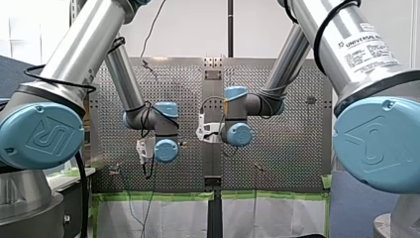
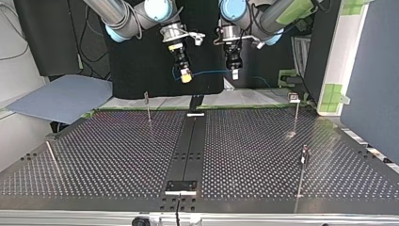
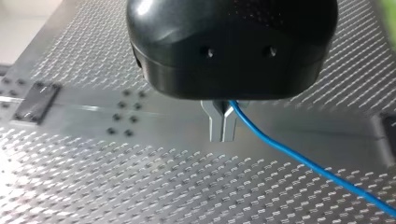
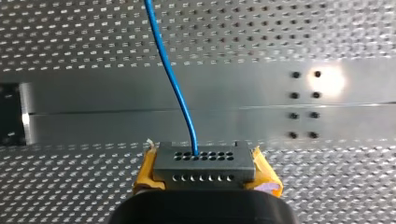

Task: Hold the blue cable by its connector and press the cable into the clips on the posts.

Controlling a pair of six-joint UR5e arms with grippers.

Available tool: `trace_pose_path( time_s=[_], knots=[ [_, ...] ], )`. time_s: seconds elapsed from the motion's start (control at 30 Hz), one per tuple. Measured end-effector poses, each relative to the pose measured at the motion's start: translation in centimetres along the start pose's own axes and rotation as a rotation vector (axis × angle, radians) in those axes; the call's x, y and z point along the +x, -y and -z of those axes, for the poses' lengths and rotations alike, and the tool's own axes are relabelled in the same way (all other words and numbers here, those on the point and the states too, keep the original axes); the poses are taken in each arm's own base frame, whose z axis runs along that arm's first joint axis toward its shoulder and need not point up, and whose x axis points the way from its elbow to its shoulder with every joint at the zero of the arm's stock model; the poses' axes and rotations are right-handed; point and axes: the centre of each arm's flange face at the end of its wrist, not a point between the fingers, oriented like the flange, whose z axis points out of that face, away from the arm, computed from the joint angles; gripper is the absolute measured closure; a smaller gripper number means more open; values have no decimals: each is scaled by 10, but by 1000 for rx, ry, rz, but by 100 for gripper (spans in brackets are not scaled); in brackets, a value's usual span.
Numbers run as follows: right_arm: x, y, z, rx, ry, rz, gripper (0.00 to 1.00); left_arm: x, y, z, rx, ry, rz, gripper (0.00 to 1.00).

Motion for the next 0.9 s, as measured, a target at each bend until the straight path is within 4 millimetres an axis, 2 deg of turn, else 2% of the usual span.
trace_pose_path(
  time_s=[0.17,0.63,0.73,0.9],
  knots=[
    [31,-1,-11,12,-34,-5,100,-24,4,-17,-25,29,21,100],
    [143,-6,-37,66,-154,-12,100,-89,9,-54,-60,98,65,100],
    [158,-5,-41,86,-162,-10,100,-102,9,-58,-61,106,70,100],
    [161,-5,-41,105,-132,-10,100,-125,7,-57,-61,111,74,100]
  ],
)
